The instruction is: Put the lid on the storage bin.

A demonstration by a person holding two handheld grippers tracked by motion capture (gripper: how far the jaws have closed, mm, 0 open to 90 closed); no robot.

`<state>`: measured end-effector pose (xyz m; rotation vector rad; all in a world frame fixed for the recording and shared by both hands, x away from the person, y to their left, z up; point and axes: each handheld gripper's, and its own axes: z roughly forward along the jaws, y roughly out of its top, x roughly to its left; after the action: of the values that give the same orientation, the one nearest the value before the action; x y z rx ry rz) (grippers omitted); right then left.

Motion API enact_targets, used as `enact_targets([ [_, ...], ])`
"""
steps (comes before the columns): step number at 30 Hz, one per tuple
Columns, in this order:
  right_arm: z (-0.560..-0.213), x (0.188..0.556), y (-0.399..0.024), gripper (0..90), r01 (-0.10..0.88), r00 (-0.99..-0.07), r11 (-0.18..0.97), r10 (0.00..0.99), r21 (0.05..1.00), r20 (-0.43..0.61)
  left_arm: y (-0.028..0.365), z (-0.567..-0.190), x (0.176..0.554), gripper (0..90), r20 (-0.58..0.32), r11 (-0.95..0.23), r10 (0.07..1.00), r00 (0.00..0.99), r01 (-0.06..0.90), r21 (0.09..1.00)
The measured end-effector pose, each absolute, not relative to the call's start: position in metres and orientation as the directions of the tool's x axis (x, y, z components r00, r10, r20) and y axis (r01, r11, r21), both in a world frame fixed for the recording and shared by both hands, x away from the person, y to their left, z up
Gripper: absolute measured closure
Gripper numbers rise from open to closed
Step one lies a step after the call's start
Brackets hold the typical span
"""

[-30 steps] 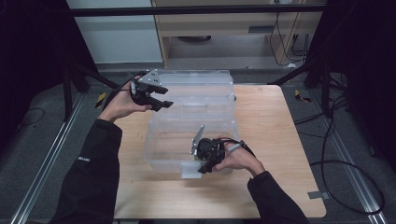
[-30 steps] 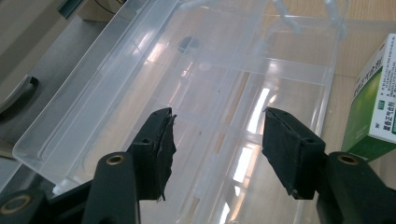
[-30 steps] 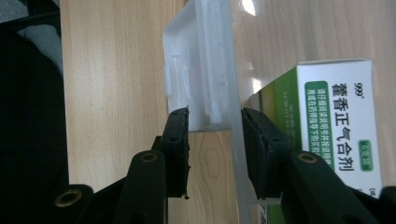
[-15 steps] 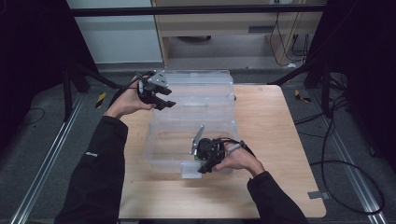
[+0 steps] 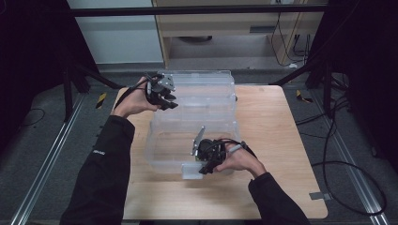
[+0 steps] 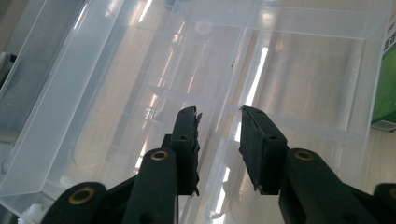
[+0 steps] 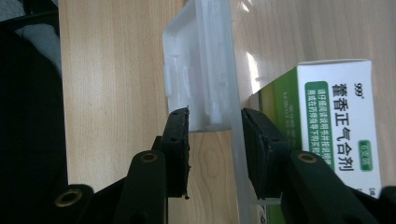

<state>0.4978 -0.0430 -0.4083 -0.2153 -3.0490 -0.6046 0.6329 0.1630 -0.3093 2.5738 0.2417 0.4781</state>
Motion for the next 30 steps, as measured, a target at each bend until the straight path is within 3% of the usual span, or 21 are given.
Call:
enact_targets([
  [4, -0.408, 0.497, -0.043, 63.4, 0.143, -0.990, 0.916, 0.133, 0.375, 0.050, 0.158, -0.307, 0.634, 69.7, 0.293, -0.882, 0.248, 0.923, 0.090, 0.463],
  [11, -0.408, 0.496, -0.043, 63.5, 0.145, -0.989, 0.915, 0.138, 0.376, 0.045, 0.155, -0.308, 0.636, 74.3, 0.309, -0.887, 0.239, 0.921, 0.077, 0.456],
  [30, -0.409, 0.494, -0.044, 64.2, 0.158, -0.987, 0.905, 0.158, 0.395, 0.032, 0.145, -0.301, 0.630, 84.5, 0.358, -0.936, 0.125, 0.925, -0.009, 0.351],
])
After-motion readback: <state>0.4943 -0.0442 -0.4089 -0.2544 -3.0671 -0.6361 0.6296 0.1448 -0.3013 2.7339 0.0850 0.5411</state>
